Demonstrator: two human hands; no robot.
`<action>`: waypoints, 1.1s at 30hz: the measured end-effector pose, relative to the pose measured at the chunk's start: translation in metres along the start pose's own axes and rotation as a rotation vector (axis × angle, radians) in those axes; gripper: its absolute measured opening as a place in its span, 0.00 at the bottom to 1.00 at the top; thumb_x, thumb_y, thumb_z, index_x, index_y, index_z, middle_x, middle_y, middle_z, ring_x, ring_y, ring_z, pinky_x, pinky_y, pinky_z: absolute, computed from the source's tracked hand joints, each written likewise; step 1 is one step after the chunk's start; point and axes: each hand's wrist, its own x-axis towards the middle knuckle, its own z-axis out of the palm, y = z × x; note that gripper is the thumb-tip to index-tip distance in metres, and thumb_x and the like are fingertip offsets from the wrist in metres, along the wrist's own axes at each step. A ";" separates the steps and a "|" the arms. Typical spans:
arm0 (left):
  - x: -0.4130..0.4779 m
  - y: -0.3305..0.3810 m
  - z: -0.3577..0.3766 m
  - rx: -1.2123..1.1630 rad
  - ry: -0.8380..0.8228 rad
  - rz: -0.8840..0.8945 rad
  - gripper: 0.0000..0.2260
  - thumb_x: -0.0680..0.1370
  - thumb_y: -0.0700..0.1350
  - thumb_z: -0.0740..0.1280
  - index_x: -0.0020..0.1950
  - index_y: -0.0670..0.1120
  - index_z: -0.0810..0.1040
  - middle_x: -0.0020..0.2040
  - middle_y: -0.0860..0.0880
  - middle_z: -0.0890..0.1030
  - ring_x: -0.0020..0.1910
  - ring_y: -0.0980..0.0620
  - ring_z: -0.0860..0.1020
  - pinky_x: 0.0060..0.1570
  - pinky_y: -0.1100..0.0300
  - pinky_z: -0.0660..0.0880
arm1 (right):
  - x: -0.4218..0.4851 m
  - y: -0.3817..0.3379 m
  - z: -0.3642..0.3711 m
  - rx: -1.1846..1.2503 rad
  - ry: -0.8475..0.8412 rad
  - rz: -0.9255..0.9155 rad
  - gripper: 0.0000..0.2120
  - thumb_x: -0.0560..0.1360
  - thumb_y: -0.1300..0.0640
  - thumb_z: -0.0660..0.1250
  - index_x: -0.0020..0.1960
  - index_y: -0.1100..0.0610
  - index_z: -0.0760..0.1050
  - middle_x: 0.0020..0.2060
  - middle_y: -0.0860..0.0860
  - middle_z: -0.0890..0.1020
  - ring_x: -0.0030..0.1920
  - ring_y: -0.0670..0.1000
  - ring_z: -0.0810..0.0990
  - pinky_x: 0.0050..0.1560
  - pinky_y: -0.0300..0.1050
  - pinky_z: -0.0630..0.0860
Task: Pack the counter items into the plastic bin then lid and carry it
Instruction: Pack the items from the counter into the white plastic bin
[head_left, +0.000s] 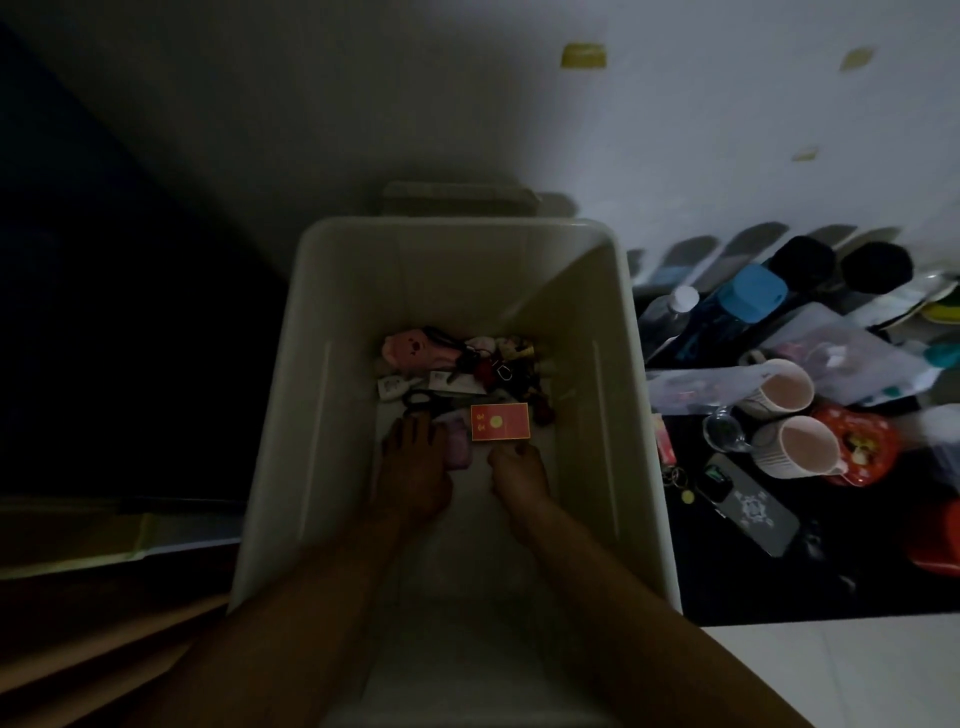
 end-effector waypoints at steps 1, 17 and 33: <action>-0.002 -0.001 0.002 -0.011 0.016 0.011 0.33 0.58 0.46 0.69 0.63 0.39 0.76 0.60 0.36 0.76 0.57 0.35 0.75 0.58 0.42 0.73 | 0.002 0.004 0.001 -0.011 -0.002 0.005 0.41 0.53 0.40 0.60 0.64 0.54 0.71 0.47 0.54 0.74 0.44 0.53 0.73 0.39 0.43 0.69; 0.005 -0.014 0.012 0.122 0.041 -0.007 0.23 0.71 0.42 0.58 0.64 0.39 0.77 0.58 0.38 0.78 0.52 0.38 0.76 0.48 0.45 0.76 | 0.010 0.016 0.010 -0.113 -0.088 0.067 0.40 0.56 0.40 0.63 0.66 0.53 0.68 0.52 0.55 0.72 0.49 0.55 0.73 0.47 0.52 0.74; 0.006 -0.013 -0.002 0.128 0.123 0.076 0.23 0.61 0.41 0.78 0.55 0.44 0.82 0.52 0.42 0.82 0.46 0.40 0.81 0.39 0.49 0.79 | -0.025 -0.011 0.000 -0.126 -0.162 0.021 0.11 0.67 0.50 0.63 0.48 0.51 0.72 0.40 0.50 0.73 0.38 0.50 0.72 0.39 0.44 0.69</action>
